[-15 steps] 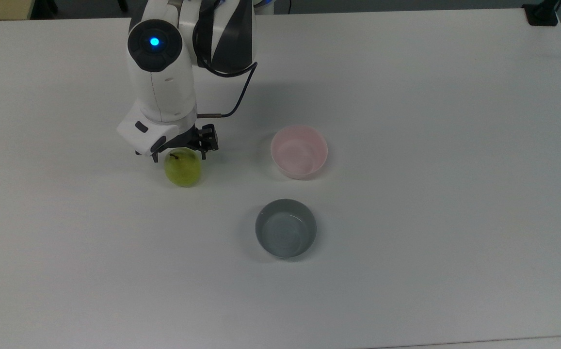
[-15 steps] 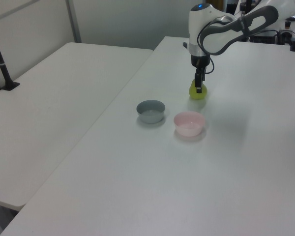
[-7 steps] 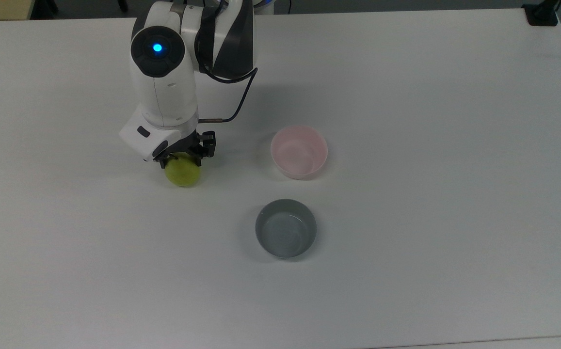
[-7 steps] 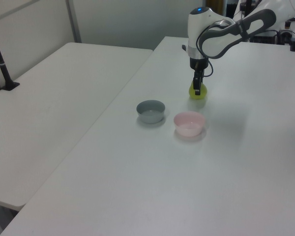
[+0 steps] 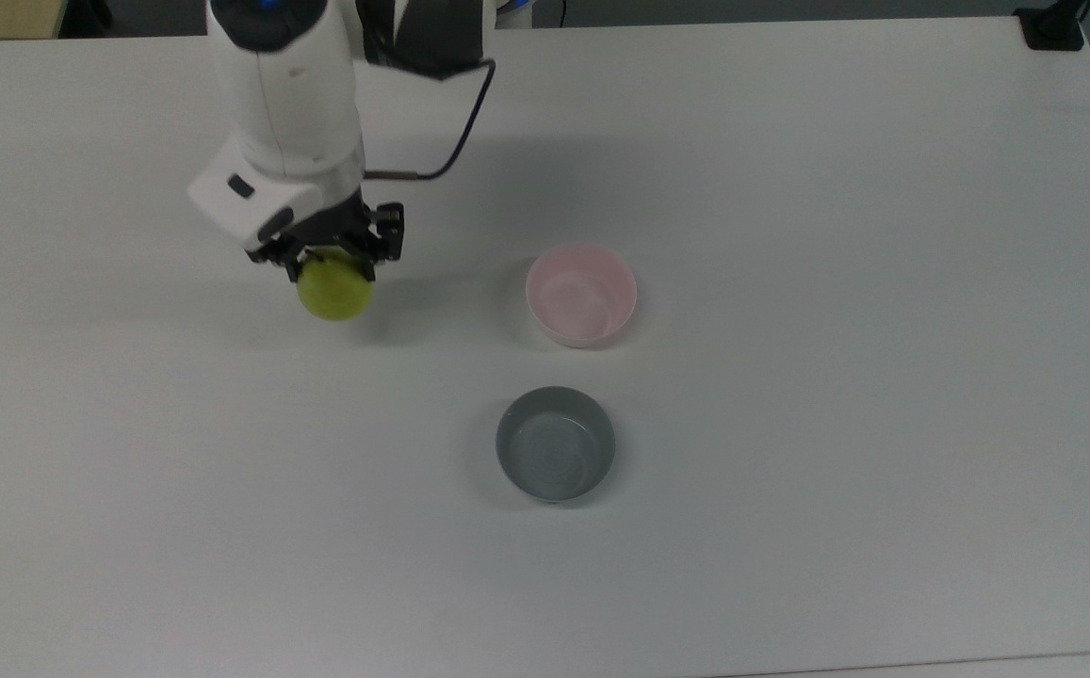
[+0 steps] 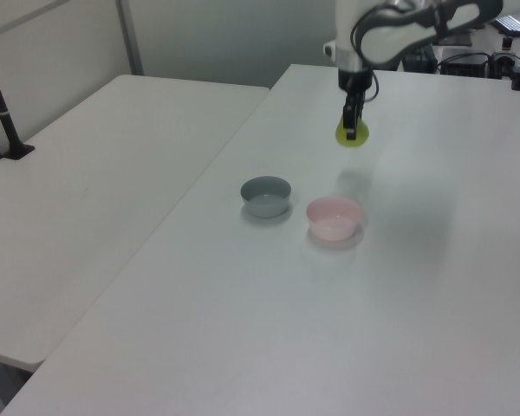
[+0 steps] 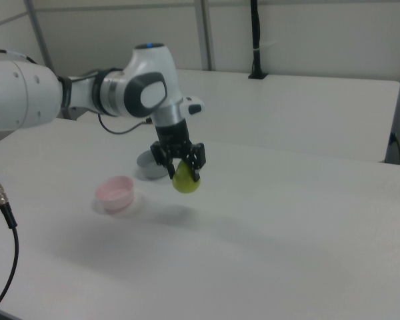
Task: Place the pear in the bowl
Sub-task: 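Lift the pear and carry it toward the pink bowl, then lower the held pear into the pink bowl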
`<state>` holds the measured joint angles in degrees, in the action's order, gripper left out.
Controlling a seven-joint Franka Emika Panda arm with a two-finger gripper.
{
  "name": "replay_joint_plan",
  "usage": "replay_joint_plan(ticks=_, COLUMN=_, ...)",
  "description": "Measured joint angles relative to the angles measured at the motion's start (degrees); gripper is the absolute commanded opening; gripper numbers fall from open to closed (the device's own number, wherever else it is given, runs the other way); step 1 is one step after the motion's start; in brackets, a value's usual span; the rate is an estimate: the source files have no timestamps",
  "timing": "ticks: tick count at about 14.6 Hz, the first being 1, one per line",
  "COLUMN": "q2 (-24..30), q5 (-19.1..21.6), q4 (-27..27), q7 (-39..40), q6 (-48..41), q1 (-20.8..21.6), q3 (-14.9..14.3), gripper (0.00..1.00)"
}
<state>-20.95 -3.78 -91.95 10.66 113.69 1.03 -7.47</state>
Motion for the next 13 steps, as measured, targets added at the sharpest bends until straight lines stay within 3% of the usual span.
replay_joint_plan(ticks=4, q2=4.01, q5=0.0, q4=7.21, q7=-0.16, q6=-11.96, q1=-0.33, q3=-0.21, gripper=0.46)
replay_joint_plan(ticks=8, q2=3.72, q5=0.04, q4=7.63, q7=-3.36, q6=-12.63, q1=1.48, q3=1.28, gripper=0.46)
replay_joint_plan(ticks=10, q2=3.41, q5=0.04, q4=7.51, q7=-7.12, q6=-12.63, q1=4.09, q3=2.67, gripper=0.46)
replay_joint_plan(ticks=13, q2=3.35, q5=0.01, q4=7.28, q7=-12.78, q6=-12.68, q1=6.34, q3=7.38, gripper=0.46)
